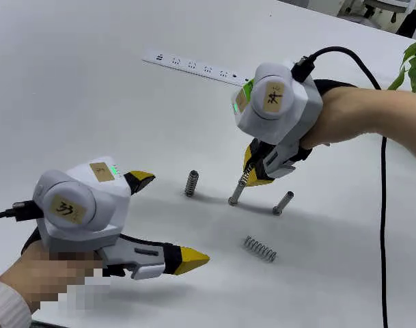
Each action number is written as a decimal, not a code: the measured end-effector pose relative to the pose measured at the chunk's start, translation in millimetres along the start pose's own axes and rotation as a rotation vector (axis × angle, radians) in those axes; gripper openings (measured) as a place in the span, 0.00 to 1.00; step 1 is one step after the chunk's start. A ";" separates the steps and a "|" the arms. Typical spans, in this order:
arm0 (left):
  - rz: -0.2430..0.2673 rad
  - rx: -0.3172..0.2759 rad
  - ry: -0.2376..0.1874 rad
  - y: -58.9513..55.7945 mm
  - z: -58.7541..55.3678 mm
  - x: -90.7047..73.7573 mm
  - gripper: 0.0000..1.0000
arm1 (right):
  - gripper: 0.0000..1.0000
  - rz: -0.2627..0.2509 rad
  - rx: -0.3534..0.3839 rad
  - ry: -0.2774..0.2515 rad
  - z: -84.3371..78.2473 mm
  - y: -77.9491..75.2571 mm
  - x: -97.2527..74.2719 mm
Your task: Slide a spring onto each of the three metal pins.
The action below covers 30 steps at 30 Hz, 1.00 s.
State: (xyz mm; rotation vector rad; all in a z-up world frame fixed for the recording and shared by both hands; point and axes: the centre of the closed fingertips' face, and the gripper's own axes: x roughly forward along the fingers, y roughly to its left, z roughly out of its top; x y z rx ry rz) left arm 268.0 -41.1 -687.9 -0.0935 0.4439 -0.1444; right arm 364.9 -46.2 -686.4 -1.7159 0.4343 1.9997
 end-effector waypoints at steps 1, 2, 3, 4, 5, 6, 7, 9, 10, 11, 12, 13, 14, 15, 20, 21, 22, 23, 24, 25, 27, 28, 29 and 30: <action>0.000 0.000 -0.001 -0.1 0.2 0.0 0.96 | 0.13 0.004 -0.001 0.003 0.2 -0.3 0.9; -0.001 -0.001 -0.001 -0.6 0.5 0.0 0.96 | 0.13 0.004 -0.004 0.006 0.1 -0.5 1.6; -0.001 -0.001 -0.001 -0.8 0.6 0.0 0.96 | 0.13 0.002 -0.009 0.011 -0.3 -0.9 2.0; -0.001 -0.004 -0.001 -0.1 0.2 0.0 0.96 | 0.13 0.005 -0.013 0.017 -0.7 -0.4 2.6; -0.002 -0.005 -0.002 0.1 0.2 0.0 0.96 | 0.13 0.010 -0.011 0.017 -0.5 0.6 3.0; -0.002 -0.005 -0.001 0.1 0.1 -0.1 0.96 | 0.13 0.013 -0.010 0.014 0.1 1.0 4.0; -0.001 -0.006 -0.001 0.2 0.2 -0.1 0.95 | 0.13 0.012 -0.012 0.015 -0.2 0.3 6.0; -0.002 -0.007 -0.004 0.4 0.5 -0.1 0.95 | 0.13 0.012 -0.019 0.023 -0.6 -0.6 8.7; -0.002 -0.008 -0.004 0.6 0.3 -0.1 0.95 | 0.13 0.012 -0.021 0.024 -0.1 -1.1 9.8; -0.002 -0.009 -0.004 0.8 0.2 -0.1 0.95 | 0.13 0.016 -0.019 0.025 -0.3 -1.2 11.1; -0.002 -0.008 -0.003 0.4 0.3 -0.1 0.95 | 0.13 0.017 -0.019 0.026 -0.3 -1.3 12.2; -0.002 -0.008 -0.002 0.2 0.3 -0.1 0.95 | 0.13 0.016 -0.021 0.030 -0.3 -0.6 13.4; -0.003 -0.008 -0.002 0.1 0.2 -0.1 0.95 | 0.13 0.017 -0.022 0.034 -0.5 -0.3 14.4; -0.003 -0.008 -0.003 0.0 0.3 0.0 0.95 | 0.13 0.018 -0.023 0.036 -0.2 0.0 15.3; -0.007 -0.006 0.000 -0.4 -0.9 0.4 0.94 | 0.13 0.026 -0.022 0.037 0.8 0.1 23.6; -0.009 -0.006 0.000 -0.8 -0.8 0.5 0.94 | 0.13 0.027 -0.023 0.042 0.3 0.7 24.4; -0.010 -0.007 0.001 -1.0 -1.0 0.5 0.94 | 0.13 0.031 -0.022 0.045 0.1 1.6 25.2; -0.009 -0.007 0.001 -0.9 -1.1 0.6 0.94 | 0.13 0.032 -0.021 0.045 0.3 1.8 27.5; -0.010 -0.006 0.001 -0.7 -1.6 0.6 0.94 | 0.13 0.033 -0.023 0.043 0.6 1.9 30.2; -0.011 -0.007 0.002 -0.5 -1.9 0.7 0.94 | 0.13 0.033 -0.026 0.042 2.9 1.6 28.6; -0.012 -0.007 0.002 -1.0 -1.8 0.8 0.94 | 0.13 0.033 -0.028 0.045 3.6 1.8 30.5; -0.012 -0.007 0.002 -0.8 -2.1 0.9 0.94 | 0.13 0.032 -0.029 0.048 3.2 1.6 32.4; -0.011 -0.005 0.002 -0.4 -2.3 0.9 0.94 | 0.13 0.032 -0.028 0.050 1.9 1.8 34.4; -0.012 -0.005 0.004 -0.5 -2.7 0.9 0.94 | 0.13 0.032 -0.030 0.054 0.6 1.7 36.7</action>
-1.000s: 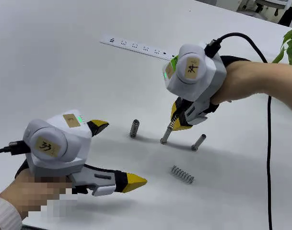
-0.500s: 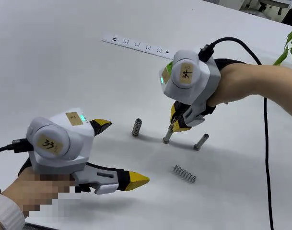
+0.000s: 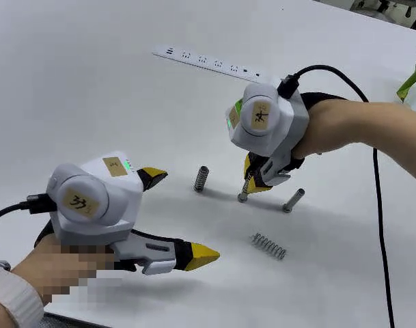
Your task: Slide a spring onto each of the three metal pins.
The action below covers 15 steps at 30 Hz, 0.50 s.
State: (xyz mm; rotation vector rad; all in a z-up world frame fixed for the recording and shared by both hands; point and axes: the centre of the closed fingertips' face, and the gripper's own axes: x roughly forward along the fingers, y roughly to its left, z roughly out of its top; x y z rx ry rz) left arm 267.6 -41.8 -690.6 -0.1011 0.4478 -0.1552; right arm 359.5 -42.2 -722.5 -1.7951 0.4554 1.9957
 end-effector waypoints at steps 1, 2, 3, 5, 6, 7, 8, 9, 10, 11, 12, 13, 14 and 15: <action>-0.001 -0.002 0.001 -0.1 -0.2 0.0 0.94 | 0.13 0.000 0.001 0.000 -0.5 0.5 0.9; -0.001 -0.001 0.001 -0.6 0.1 0.0 0.94 | 0.13 0.001 0.003 0.001 -0.9 0.9 1.8; -0.001 0.000 0.000 -0.8 0.3 0.0 0.94 | 0.13 0.002 0.005 0.001 -1.2 1.0 2.9; -0.002 -0.003 0.001 -1.0 0.0 -0.1 0.94 | 0.13 -0.003 0.005 0.002 -2.0 0.8 5.8; -0.002 -0.002 0.001 -1.0 0.0 -0.1 0.94 | 0.13 -0.002 0.009 0.004 -2.9 1.1 7.2; -0.002 -0.002 0.001 -1.1 -0.1 -0.1 0.93 | 0.13 -0.002 0.011 0.006 -3.6 1.2 8.0; -0.004 -0.004 0.002 -1.4 -0.6 0.0 0.93 | 0.13 -0.004 0.011 0.006 -4.2 1.1 9.0; -0.005 -0.003 0.003 -1.6 -1.0 0.2 0.93 | 0.13 -0.004 0.012 0.004 -4.2 0.8 10.3; -0.006 -0.002 0.004 -1.9 -1.2 0.2 0.93 | 0.13 -0.001 0.018 0.004 -4.6 1.1 11.9; -0.006 -0.003 0.004 -2.1 -1.2 0.3 0.93 | 0.13 0.000 0.020 0.004 -5.1 1.6 12.8; -0.007 -0.003 0.004 -2.1 -1.5 0.4 0.93 | 0.13 -0.004 0.019 0.003 -5.5 1.4 13.7; -0.007 -0.003 0.005 -2.1 -1.6 0.4 0.93 | 0.13 -0.003 0.018 0.005 -5.5 1.0 13.5; -0.007 -0.003 0.005 -2.0 -1.9 0.4 0.93 | 0.13 0.000 0.021 0.007 -5.9 1.8 13.4; -0.007 -0.004 0.005 -2.0 -2.0 0.4 0.93 | 0.13 -0.001 0.019 0.007 -6.2 1.5 15.2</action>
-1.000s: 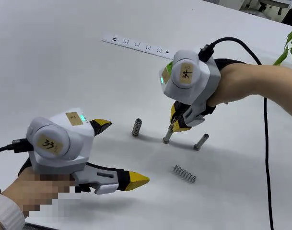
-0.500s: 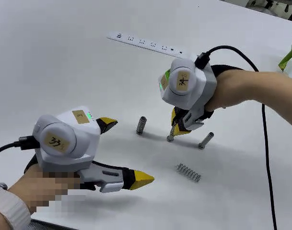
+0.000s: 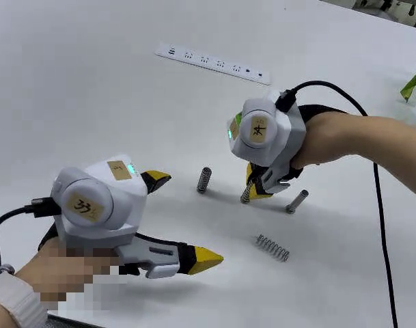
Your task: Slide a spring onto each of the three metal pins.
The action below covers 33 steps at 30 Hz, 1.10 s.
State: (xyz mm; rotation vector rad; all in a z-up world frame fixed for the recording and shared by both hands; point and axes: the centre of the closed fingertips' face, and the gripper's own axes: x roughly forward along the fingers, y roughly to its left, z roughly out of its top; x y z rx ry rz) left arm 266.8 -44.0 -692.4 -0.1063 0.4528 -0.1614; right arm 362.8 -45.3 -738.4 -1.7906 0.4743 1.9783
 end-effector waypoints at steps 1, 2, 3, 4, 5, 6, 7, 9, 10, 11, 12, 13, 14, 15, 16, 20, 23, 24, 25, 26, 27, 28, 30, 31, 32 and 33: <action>0.000 0.000 -0.001 0.1 0.0 0.0 0.93 | 0.13 -0.004 0.004 -0.001 -0.1 -0.6 1.2; 0.000 0.000 -0.002 0.1 0.1 0.0 0.93 | 0.13 -0.003 0.007 -0.003 -0.6 -0.8 1.7; 0.000 -0.002 -0.002 0.1 0.1 0.1 0.94 | 0.13 -0.005 0.012 -0.009 -0.2 -1.3 2.2; -0.001 -0.003 -0.002 -0.2 0.0 0.3 0.94 | 0.13 -0.006 0.015 -0.011 -0.4 -1.4 1.9; -0.003 -0.003 -0.001 -0.8 -0.1 0.4 0.93 | 0.13 -0.010 0.015 -0.013 -0.3 -1.9 2.2; -0.005 -0.002 0.000 -1.2 -0.3 0.6 0.93 | 0.13 -0.011 0.016 -0.013 0.1 -1.7 2.0; -0.005 0.000 0.000 -1.6 -0.3 0.6 0.93 | 0.13 -0.009 0.018 -0.013 0.3 -1.1 2.4; -0.007 -0.001 0.001 -2.0 -0.4 0.8 0.93 | 0.13 -0.006 0.018 -0.009 -0.5 -0.1 4.2; -0.006 -0.001 0.002 -1.9 -0.5 0.8 0.93 | 0.13 -0.006 0.017 -0.008 -0.9 -0.2 4.0; -0.006 -0.001 0.001 -2.2 0.0 0.7 0.93 | 0.13 -0.006 0.021 -0.010 -0.8 -0.6 4.0; -0.005 -0.002 0.000 -2.4 0.6 0.6 0.93 | 0.13 -0.006 0.019 -0.011 0.1 -0.3 3.6; -0.003 -0.002 -0.001 -2.0 0.9 0.4 0.94 | 0.13 -0.007 0.020 -0.012 0.5 0.0 3.5; -0.001 -0.001 -0.002 -1.8 1.2 0.3 0.94 | 0.13 -0.006 0.020 -0.010 -0.2 0.6 3.7; -0.001 -0.002 -0.002 -1.8 1.6 0.2 0.94 | 0.13 -0.004 0.017 -0.007 -0.7 1.1 3.8; 0.000 -0.001 -0.002 -1.8 1.7 0.1 0.94 | 0.13 -0.005 0.016 -0.007 -1.0 0.9 4.3; 0.002 -0.001 -0.003 -1.7 2.4 0.1 0.94 | 0.13 -0.004 0.014 -0.004 -1.9 0.5 4.9; 0.001 0.000 -0.001 -2.5 2.5 0.2 0.93 | 0.19 -0.008 0.014 -0.008 -2.8 -0.1 5.3; 0.001 0.000 0.000 -2.6 2.5 0.3 0.93 | 0.21 -0.013 0.013 -0.010 -2.9 -1.0 5.2; 0.001 0.000 0.000 -2.4 2.3 0.3 0.93 | 0.24 -0.022 0.010 -0.015 -3.1 -2.3 4.6; 0.002 0.001 0.000 -2.4 2.4 0.3 0.93 | 0.26 -0.027 0.006 -0.021 -3.2 -2.5 3.7; 0.001 0.002 -0.001 -2.6 2.5 0.3 0.93 | 0.29 -0.032 0.006 -0.028 -2.9 -2.6 2.7; 0.001 0.001 -0.002 -2.9 2.8 0.2 0.93 | 0.34 -0.037 0.012 -0.042 0.5 -4.0 -0.2; 0.001 0.002 -0.003 -1.8 2.2 0.4 0.93 | 0.39 -0.042 0.022 -0.061 1.7 -4.6 -0.9; 0.000 0.002 -0.001 -1.8 1.7 0.5 0.93 | 0.42 -0.046 0.027 -0.074 2.1 -4.9 -1.1; -0.001 0.003 -0.001 -2.0 1.5 0.6 0.93 | 0.44 -0.051 0.034 -0.083 3.3 -5.4 -3.2; -0.001 0.004 0.000 -2.2 1.2 0.8 0.93 | 0.48 -0.057 0.043 -0.099 4.7 -5.7 -5.3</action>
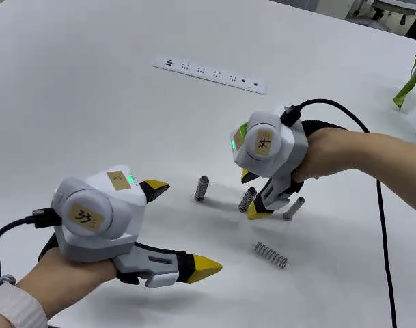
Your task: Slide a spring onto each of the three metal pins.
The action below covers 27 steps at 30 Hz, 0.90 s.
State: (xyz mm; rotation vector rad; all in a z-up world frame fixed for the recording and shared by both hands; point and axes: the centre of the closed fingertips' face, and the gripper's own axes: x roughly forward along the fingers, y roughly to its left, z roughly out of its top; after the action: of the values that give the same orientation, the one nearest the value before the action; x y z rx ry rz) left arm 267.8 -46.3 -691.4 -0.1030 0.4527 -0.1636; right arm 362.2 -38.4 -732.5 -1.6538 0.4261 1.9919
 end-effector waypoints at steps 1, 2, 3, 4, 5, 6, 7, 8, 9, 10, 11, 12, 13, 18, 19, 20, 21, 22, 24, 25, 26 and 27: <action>-0.002 0.001 0.001 -0.5 -0.2 0.2 0.93 | 0.54 -0.006 0.003 -0.011 2.1 -0.4 -2.1; -0.003 0.001 0.003 -1.4 -0.3 0.5 0.93 | 0.59 -0.023 0.011 -0.027 3.7 -2.1 -3.3; -0.005 0.003 0.004 -1.9 -0.4 0.7 0.93 | 0.66 -0.040 0.015 -0.041 3.0 -1.9 -3.2; -0.005 0.004 0.004 -2.2 -0.2 0.8 0.93 | 0.73 -0.046 0.013 -0.049 3.1 -1.9 -3.9; -0.005 0.005 0.003 -2.4 0.1 0.8 0.93 | 0.77 -0.050 0.022 -0.056 4.3 -2.1 -6.0; -0.005 0.004 0.002 -2.4 0.4 0.8 0.93 | 0.80 -0.054 0.031 -0.065 5.3 -2.4 -7.2; -0.004 0.003 0.001 -2.2 0.7 0.7 0.93 | 0.84 -0.060 0.045 -0.078 5.3 -1.7 -7.4; -0.004 0.003 0.001 -1.9 0.6 0.6 0.93 | 0.87 -0.068 0.050 -0.089 6.4 -2.3 -8.3; -0.003 0.002 0.001 -1.7 0.6 0.6 0.94 | 0.90 -0.080 0.054 -0.103 7.4 -3.7 -8.6; -0.003 0.002 0.001 -1.9 0.6 0.4 0.93 | 0.93 -0.083 0.063 -0.109 7.3 -3.6 -9.8; -0.003 0.001 0.002 -2.1 0.6 0.4 0.94 | 0.95 -0.087 0.067 -0.113 7.4 -4.3 -10.6; -0.002 0.001 0.003 -1.6 0.1 0.4 0.94 | 0.97 -0.095 0.071 -0.118 7.5 -4.7 -11.9; -0.002 0.001 0.003 -1.5 0.0 0.5 0.94 | 0.99 -0.097 0.073 -0.119 8.1 -4.9 -12.9; -0.005 0.003 0.005 -3.7 0.2 0.5 0.94 | 0.99 -0.109 0.106 -0.165 11.2 -2.6 -19.7; -0.005 0.004 0.006 -3.9 -0.2 0.6 0.94 | 0.99 -0.110 0.106 -0.167 11.6 -2.0 -21.6; -0.007 0.004 0.008 -4.7 -0.5 0.8 0.94 | 0.99 -0.111 0.107 -0.167 11.3 -0.7 -23.0; -0.009 0.004 0.009 -5.2 -0.7 0.9 0.94 | 0.99 -0.111 0.106 -0.170 12.4 1.5 -24.9; -0.010 0.005 0.010 -5.5 -1.1 1.0 0.94 | 0.99 -0.113 0.108 -0.175 12.8 2.9 -26.6; -0.008 0.006 0.013 -4.8 -1.4 0.7 0.94 | 0.99 -0.114 0.122 -0.183 10.7 4.3 -27.8; -0.003 0.003 0.010 -3.3 -1.1 0.1 0.93 | 0.99 -0.118 0.123 -0.187 10.5 3.7 -29.6; -0.001 -0.002 0.008 -2.1 -0.9 -0.3 0.93 | 0.99 -0.120 0.125 -0.187 9.8 4.2 -30.4; 0.002 -0.004 0.006 -1.2 -0.7 -0.8 0.93 | 0.99 -0.121 0.130 -0.189 8.5 5.1 -31.3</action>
State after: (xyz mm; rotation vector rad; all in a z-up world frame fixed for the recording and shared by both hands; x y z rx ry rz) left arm 266.6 -47.4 -691.5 -0.1059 0.4587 -0.1609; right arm 356.3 -43.8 -700.6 -1.3660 0.3687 1.9644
